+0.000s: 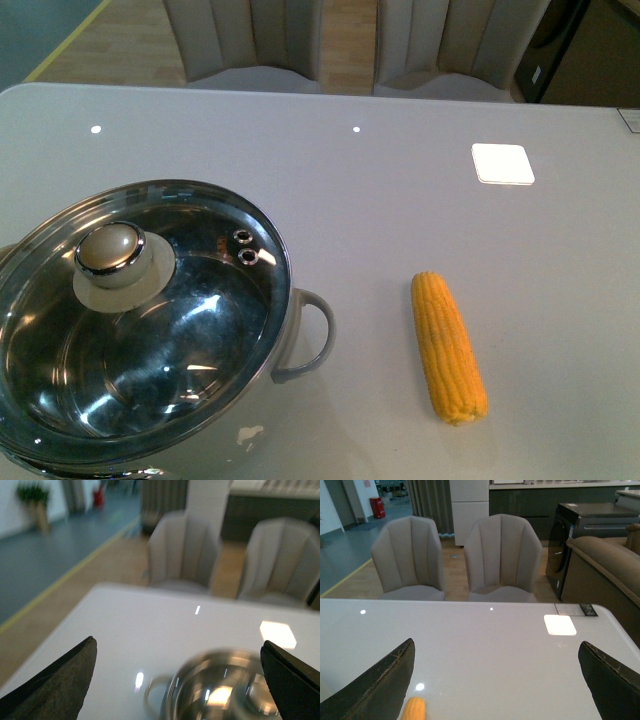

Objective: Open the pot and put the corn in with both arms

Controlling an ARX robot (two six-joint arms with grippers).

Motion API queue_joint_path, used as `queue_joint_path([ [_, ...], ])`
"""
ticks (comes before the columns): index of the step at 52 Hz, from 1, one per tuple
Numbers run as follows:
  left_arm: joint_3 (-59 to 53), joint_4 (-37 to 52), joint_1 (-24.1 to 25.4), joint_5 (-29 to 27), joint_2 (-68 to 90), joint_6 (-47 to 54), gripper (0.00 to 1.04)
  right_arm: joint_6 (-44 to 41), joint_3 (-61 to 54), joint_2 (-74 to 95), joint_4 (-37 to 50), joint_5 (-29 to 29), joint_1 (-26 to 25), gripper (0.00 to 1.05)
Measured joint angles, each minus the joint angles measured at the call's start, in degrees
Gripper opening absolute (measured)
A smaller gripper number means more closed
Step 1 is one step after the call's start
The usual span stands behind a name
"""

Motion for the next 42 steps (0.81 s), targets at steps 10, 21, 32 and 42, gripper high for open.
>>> queue_joint_path([
  [10,7.0,-19.5,-3.0,-9.0,15.1,-5.2,0.98,0.0,0.0,-0.1,0.0,0.0,0.0,0.96],
  [21,8.8,-14.4,-8.2,-12.1,21.0,-7.3,0.98,0.0,0.0,-0.1,0.0,0.0,0.0,0.96],
  [32,10.6,1.0,-16.5,-16.1,36.5,-8.8,0.98,0.0,0.0,-0.1,0.0,0.0,0.0,0.96],
  [42,11.9,22.4,-23.5,-16.1,56.8,-9.9,0.98,0.0,0.0,-0.1,0.0,0.0,0.0,0.96],
])
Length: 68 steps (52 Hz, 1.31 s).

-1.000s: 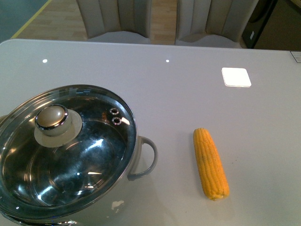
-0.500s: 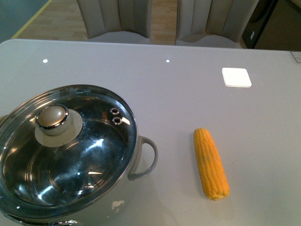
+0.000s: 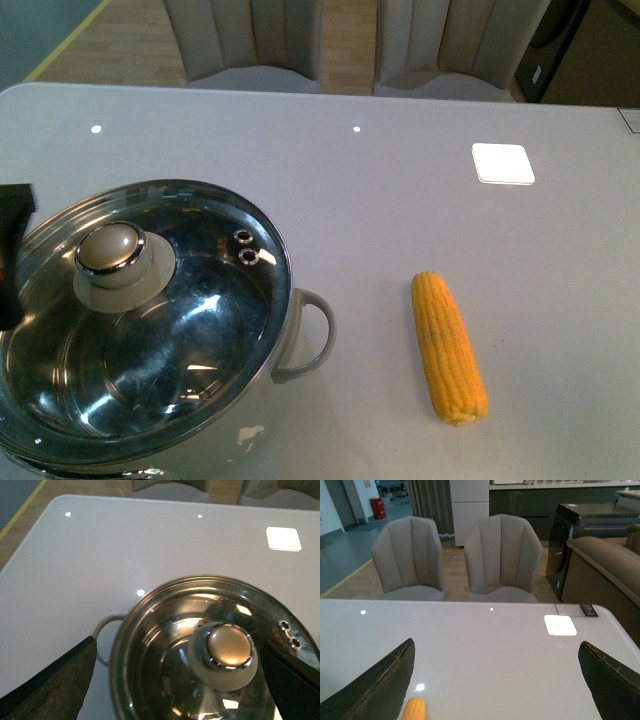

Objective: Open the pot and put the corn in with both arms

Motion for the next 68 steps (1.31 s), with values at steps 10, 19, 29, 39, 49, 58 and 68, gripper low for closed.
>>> queue_joint_path([
  [10,1.7,20.8,-0.1,3.5,19.6,1.3,0.98,0.0,0.0,0.0,0.0,0.0,0.0,0.96],
  [19,4.2,32.2,2.0,5.0,32.5,2.4,0.98,0.0,0.0,0.0,0.0,0.0,0.0,0.96],
  [29,5.9,40.6,2.2,4.9,42.1,2.8,0.98,0.0,0.0,0.0,0.0,0.0,0.0,0.96],
  [39,7.9,43.8,1.8,3.6,49.7,2.5,0.98,0.0,0.0,0.0,0.0,0.0,0.0,0.96],
  [49,8.0,43.5,0.4,1.8,50.6,1.2,0.98,0.0,0.0,0.0,0.0,0.0,0.0,0.96],
  [58,8.0,44.2,-0.5,0.5,51.4,1.0,0.98,0.0,0.0,0.0,0.0,0.0,0.0,0.96],
  [68,8.0,45.0,-0.7,0.4,51.8,1.4,0.87,0.0,0.0,0.0,0.0,0.0,0.0,0.96],
])
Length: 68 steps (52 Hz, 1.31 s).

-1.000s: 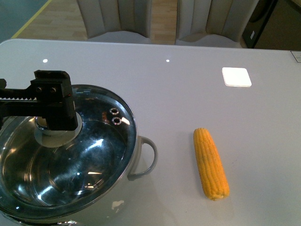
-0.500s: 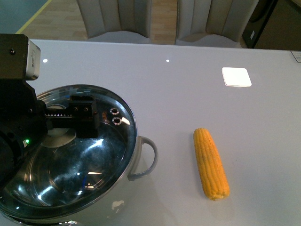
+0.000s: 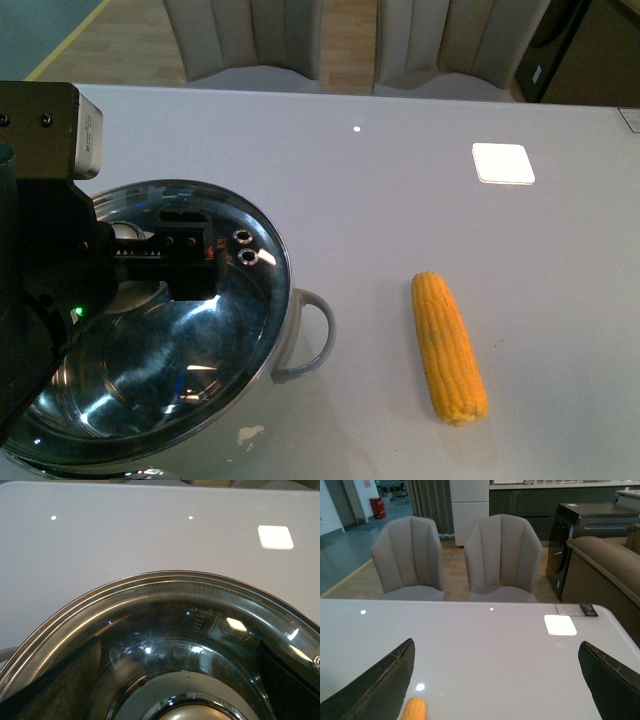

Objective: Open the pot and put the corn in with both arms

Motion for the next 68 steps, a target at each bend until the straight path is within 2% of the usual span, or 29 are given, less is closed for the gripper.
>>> queue_joint_path([
  [7,0.0,0.4,-0.3,0.0,0.3,0.2,0.7,0.0,0.0,0.0,0.0,0.0,0.0,0.96],
  [14,0.1,0.5,-0.5,-0.2,0.3,-0.2,0.46,0.0,0.0,0.0,0.0,0.0,0.0,0.96],
  [17,0.1,0.5,-0.5,-0.7,0.3,-0.1,0.41,0.0,0.0,0.0,0.0,0.0,0.0,0.96],
  [50,0.2,-2.7,-0.8,-2.4,-2.7,3.0,0.41,0.0,0.0,0.0,0.0,0.0,0.0,0.96],
  [68,0.2,-10.2,-0.3,-2.6,-10.4,4.3,0.41,0.0,0.0,0.0,0.0,0.0,0.0,0.96],
])
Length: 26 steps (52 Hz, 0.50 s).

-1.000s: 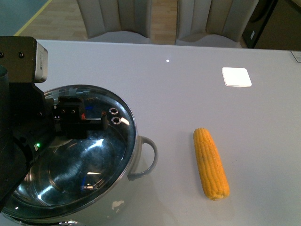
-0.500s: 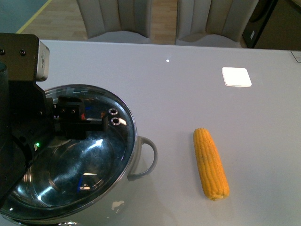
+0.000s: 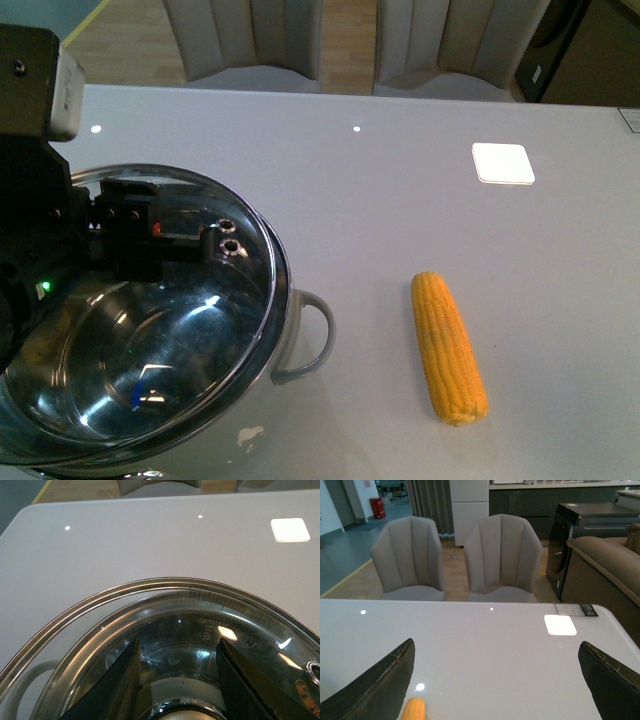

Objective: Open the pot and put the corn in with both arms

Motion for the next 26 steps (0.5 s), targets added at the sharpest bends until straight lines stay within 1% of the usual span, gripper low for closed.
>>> queue_joint_path([
  [10,0.5,-6.4,1.2,0.1,-6.9,0.3,0.41,0.0,0.0,0.0,0.0,0.0,0.0,0.96],
  [15,0.9,-8.6,2.5,1.2,-10.1,0.4,0.41,0.0,0.0,0.0,0.0,0.0,0.0,0.96],
  [26,0.9,-8.3,9.4,4.5,-13.7,2.4,0.41,0.0,0.0,0.0,0.0,0.0,0.0,0.96],
])
